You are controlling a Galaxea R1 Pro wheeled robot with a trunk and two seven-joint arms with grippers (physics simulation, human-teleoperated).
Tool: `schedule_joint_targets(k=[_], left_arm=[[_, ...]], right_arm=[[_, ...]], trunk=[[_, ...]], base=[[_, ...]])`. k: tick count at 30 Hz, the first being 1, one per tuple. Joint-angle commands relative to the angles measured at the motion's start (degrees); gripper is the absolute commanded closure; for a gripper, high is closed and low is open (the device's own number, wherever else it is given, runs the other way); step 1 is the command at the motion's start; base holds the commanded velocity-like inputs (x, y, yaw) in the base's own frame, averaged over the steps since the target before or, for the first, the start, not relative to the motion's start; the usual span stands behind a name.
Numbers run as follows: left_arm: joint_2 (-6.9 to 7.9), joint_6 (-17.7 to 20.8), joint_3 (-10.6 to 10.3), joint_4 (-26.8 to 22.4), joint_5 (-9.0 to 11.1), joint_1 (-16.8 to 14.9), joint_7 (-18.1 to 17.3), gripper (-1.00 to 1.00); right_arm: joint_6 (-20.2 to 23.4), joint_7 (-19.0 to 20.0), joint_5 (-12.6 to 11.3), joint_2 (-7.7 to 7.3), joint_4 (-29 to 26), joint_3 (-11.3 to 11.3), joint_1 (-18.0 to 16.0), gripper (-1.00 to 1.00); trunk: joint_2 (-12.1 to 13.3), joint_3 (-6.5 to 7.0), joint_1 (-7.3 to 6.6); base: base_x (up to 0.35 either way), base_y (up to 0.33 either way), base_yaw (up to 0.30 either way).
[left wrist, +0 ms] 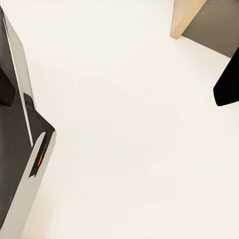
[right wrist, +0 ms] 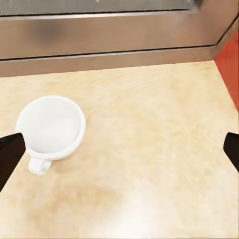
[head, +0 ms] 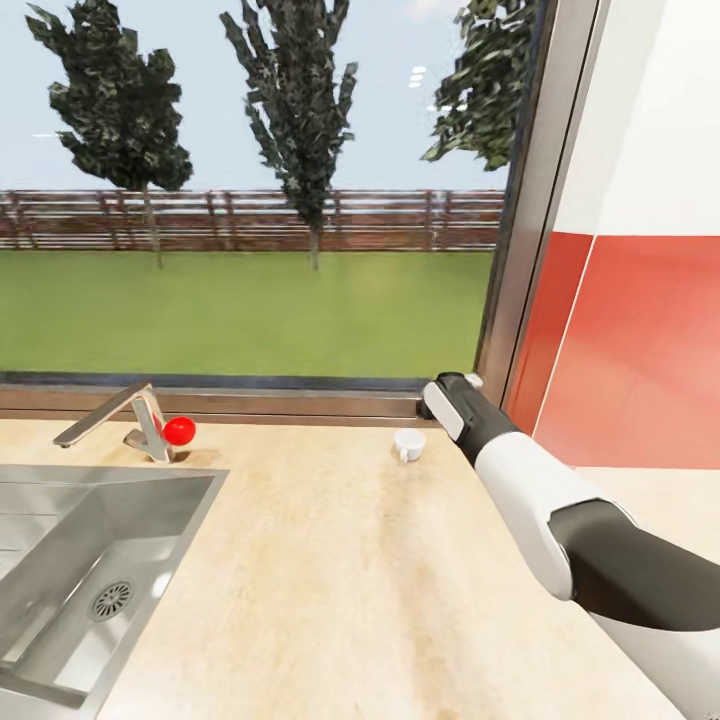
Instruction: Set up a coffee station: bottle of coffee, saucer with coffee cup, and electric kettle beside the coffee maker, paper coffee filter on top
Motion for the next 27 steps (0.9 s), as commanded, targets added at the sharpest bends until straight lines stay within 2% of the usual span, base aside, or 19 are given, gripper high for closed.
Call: schedule_joint_targets(k=[1, 4, 9, 11, 13, 15, 27], left_arm=[[-0.08, -0.36, 0.17, 0.09, 0.19, -0.02, -0.01, -1.0], [-0.15, -0.4, 0.14, 0.09, 0.19, 0.08, -0.01, -1.0], [-0.13, -0.49, 0.14, 0.08, 0.19, 0.72, -0.03, -1.0], [-0.1, -0.5, 0.14, 0.05, 0.19, 0.83, -0.02, -1.0], [-0.09, -0.5, 0.14, 0.02, 0.19, 0.86, -0.01, -1.0], [-0.1, -0.5, 0.14, 0.01, 0.19, 0.88, -0.01, -1.0], [-0.09, -0.44, 0.14, 0.0, 0.14, 0.88, -0.01, -1.0]], right_arm=[[0.21, -3.1, -0.8, -0.17, -0.13, 0.39, -0.41, -1.0], [0.87, -5.48, -0.97, -0.29, -0.55, 0.35, -1.41, -1.0], [7.95, -5.98, -1.3, -0.31, -1.74, 0.33, -2.9, -1.0], [9.54, -5.97, -1.58, -0.19, -2.84, 0.33, -3.19, -1.0], [10.03, -5.75, -2.65, 0.01, -3.24, 0.38, -3.29, -1.0], [10.35, -4.91, -5.1, 0.14, -4.16, 0.43, -3.36, -1.0], [10.37, -4.69, -5.47, 0.06, -7.34, 0.25, -3.4, -1.0]], trunk=[[-0.06, -0.08, 0.02], [-0.06, -0.08, 0.02], [-0.06, -0.08, 0.02], [-0.06, -0.08, 0.02], [-0.06, -0.08, 0.02], [-0.06, -0.08, 0.02], [-0.06, -0.55, 0.02]], base=[[0.0, 0.0, 0.0], [0.0, 0.0, 0.0], [0.0, 0.0, 0.0], [0.0, 0.0, 0.0], [0.0, 0.0, 0.0], [0.0, 0.0, 0.0], [0.0, 0.0, 0.0]])
